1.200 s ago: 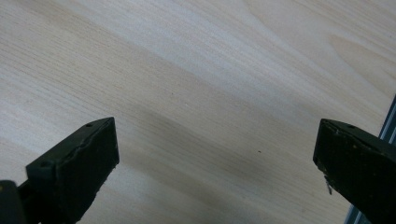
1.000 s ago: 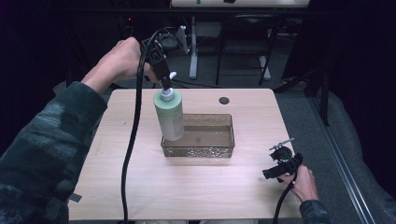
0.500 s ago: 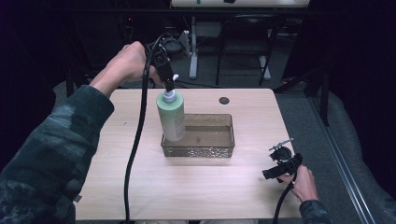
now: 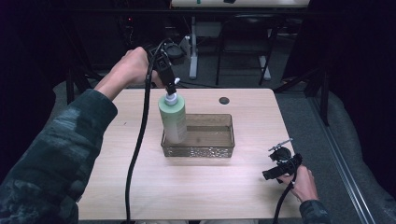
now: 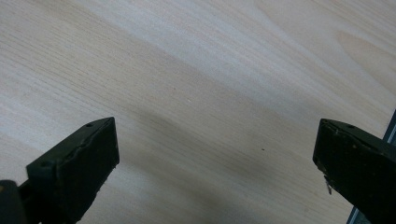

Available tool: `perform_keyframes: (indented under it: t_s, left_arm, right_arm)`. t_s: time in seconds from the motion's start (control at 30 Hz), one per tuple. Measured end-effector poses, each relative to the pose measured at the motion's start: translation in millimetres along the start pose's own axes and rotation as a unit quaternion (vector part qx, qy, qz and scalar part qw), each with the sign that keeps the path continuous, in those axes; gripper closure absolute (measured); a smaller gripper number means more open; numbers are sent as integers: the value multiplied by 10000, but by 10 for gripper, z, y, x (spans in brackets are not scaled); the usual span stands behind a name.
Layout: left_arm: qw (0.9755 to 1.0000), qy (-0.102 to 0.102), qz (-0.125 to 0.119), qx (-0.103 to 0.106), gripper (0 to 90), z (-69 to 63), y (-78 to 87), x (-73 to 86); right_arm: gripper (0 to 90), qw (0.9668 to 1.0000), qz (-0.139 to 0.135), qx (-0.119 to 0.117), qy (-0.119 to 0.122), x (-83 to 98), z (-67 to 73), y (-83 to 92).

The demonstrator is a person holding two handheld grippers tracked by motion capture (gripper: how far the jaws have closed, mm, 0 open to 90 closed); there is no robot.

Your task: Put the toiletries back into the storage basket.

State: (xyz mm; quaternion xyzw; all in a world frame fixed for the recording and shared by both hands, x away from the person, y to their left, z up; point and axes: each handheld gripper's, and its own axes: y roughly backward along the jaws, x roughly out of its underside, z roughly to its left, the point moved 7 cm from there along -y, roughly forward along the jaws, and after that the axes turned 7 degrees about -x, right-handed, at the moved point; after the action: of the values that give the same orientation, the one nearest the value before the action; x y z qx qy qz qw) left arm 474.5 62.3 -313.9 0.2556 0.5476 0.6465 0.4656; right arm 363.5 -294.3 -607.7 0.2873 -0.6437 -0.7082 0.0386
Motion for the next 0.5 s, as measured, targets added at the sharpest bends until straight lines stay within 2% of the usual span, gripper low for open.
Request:
perform_keyframes:
  t_s: [0.5]
  left_arm:
    - [9999, 6, 77, 135, 631, -32, -195, 43]
  right_arm:
    - [0, 10000, 16, -14, 52, 1, -1, -5]
